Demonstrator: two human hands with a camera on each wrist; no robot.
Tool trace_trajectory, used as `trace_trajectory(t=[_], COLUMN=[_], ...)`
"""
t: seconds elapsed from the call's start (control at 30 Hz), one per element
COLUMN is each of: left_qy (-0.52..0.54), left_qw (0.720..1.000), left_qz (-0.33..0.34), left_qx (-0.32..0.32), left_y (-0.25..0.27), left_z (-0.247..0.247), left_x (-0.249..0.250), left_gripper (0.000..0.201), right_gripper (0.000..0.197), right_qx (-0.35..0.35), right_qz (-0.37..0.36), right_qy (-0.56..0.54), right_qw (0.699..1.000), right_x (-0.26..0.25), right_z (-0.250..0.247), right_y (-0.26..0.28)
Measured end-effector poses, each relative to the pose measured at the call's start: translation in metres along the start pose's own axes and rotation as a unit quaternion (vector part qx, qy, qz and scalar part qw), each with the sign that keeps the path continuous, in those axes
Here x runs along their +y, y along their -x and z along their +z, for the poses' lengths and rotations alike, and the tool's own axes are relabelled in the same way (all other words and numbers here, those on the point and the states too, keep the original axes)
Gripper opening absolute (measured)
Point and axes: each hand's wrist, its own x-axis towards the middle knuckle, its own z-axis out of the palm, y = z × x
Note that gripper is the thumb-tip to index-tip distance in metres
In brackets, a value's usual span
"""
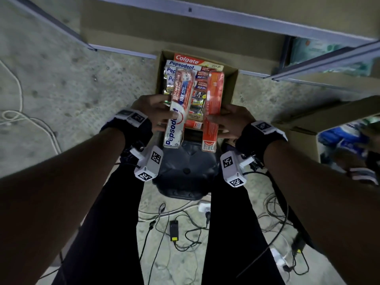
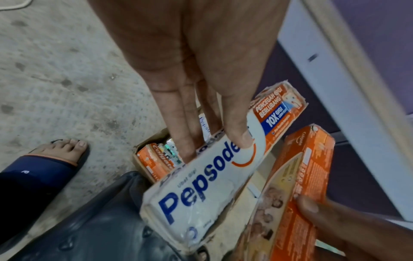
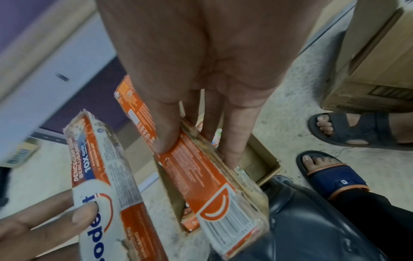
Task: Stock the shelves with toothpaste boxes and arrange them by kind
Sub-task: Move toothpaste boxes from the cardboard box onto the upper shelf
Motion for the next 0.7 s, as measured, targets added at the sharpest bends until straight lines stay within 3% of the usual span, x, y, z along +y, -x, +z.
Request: trace_trajectory(t=[0.3, 0.47, 0.7], left_qy=[0.036, 0.045, 0.038], left_qw=[0.994, 0.990, 0.981], left_qz=[0.101, 0.133, 0.188], left_qx=[-0.001, 0.004, 0.039], left_y=[0.120, 0.184, 0.261], left_z=[0.003, 0.004, 0.005], left_x=[0.061, 0.092, 0.130], left_gripper=[0.053, 0.056, 0.054], right_gripper=[0.047, 0.035, 0.044], right_qx=[0.011, 0.008, 0.010], right_qz=[-0.096, -0.134, -0.191], right_qy=[-0.032, -0.049, -0.061], right_qw=[0.995, 0.990, 0.980], right_x=[-0.043, -0.061, -0.082], right_z=[-0.013, -0.015, -0.011], right_y=[0.133, 0.200, 0.282])
